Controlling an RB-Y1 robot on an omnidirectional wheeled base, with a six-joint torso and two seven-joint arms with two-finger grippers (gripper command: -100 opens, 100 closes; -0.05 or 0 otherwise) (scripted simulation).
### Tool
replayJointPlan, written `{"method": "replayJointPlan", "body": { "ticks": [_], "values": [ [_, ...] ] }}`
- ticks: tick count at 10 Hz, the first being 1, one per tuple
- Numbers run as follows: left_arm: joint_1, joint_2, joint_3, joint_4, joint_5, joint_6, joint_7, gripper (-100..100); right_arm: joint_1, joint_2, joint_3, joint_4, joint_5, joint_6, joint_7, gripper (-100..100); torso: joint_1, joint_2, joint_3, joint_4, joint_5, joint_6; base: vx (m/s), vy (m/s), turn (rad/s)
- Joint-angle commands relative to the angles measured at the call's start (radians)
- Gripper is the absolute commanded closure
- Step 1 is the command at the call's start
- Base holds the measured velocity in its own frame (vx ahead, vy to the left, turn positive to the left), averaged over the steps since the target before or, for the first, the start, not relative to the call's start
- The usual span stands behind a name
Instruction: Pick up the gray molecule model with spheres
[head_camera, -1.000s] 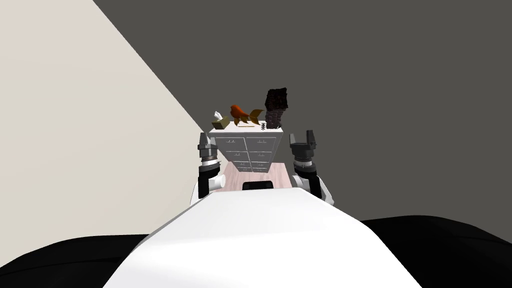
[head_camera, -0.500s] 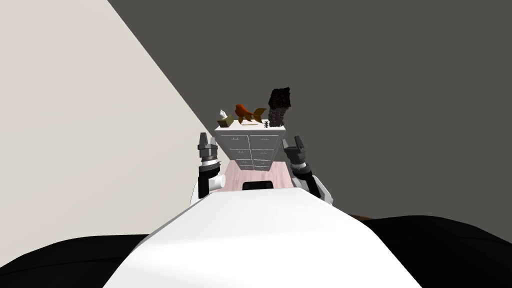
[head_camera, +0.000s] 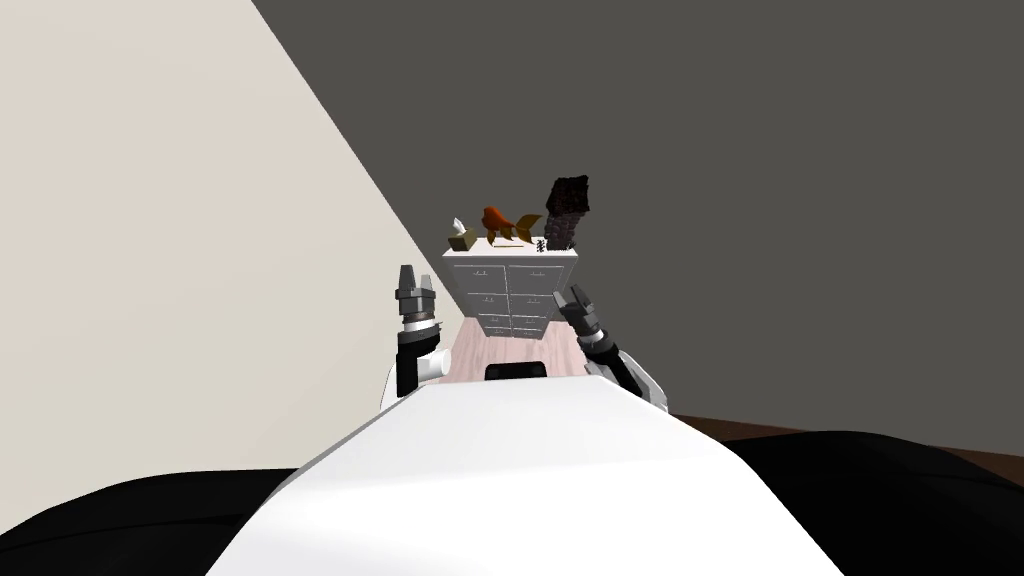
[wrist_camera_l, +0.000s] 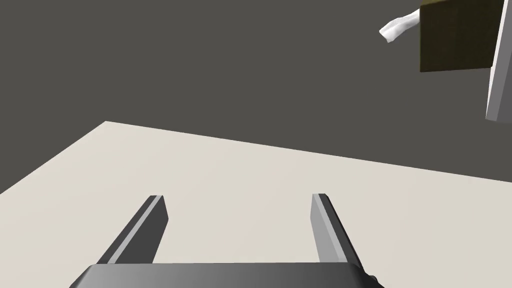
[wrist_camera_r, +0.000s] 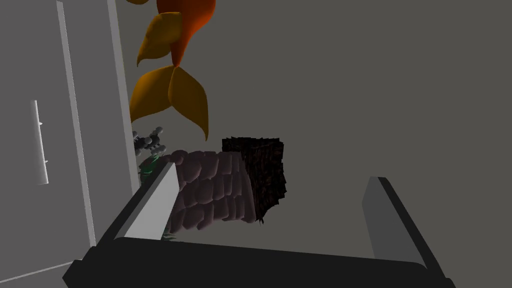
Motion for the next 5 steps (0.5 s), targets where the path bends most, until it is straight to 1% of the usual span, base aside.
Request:
{"method": "replayJointPlan", "body": {
  "ticks": [1,2,3,4,5],
  "values": [
    [0.0,0.0,0.0,0.0,0.0,0.0,0.0,0,-0.003,-0.05,0.038,0.05,0.014,-0.026,-0.026,-100,0.0,0.0,0.0,0.0,0.0,0.0,-0.082,0.097,0.069],
    [0.0,0.0,0.0,0.0,0.0,0.0,0.0,0,-0.003,-0.076,0.038,0.058,0.014,-0.026,-0.026,-100,0.001,0.001,0.0,0.0,0.0,0.0,-0.086,0.083,0.033],
    [0.0,0.0,0.0,0.0,0.0,0.0,0.0,0,-0.006,-0.111,0.068,0.097,0.026,-0.043,-0.05,-100,0.0,0.001,0.001,0.0,0.0,0.0,-0.133,0.122,0.109],
    [0.0,0.0,0.0,0.0,0.0,0.0,0.0,0,-0.006,-0.136,0.068,0.107,0.026,-0.043,-0.05,-100,0.002,0.004,0.002,0.001,0.0,0.0,-0.08,0.099,0.037],
    [0.0,0.0,0.0,0.0,0.0,0.0,0.0,0,-0.009,-0.164,0.098,0.156,0.04,-0.06,-0.076,-100,0.001,0.002,0.001,0.001,0.0,0.0,-0.072,0.102,0.114]
  ]
}}
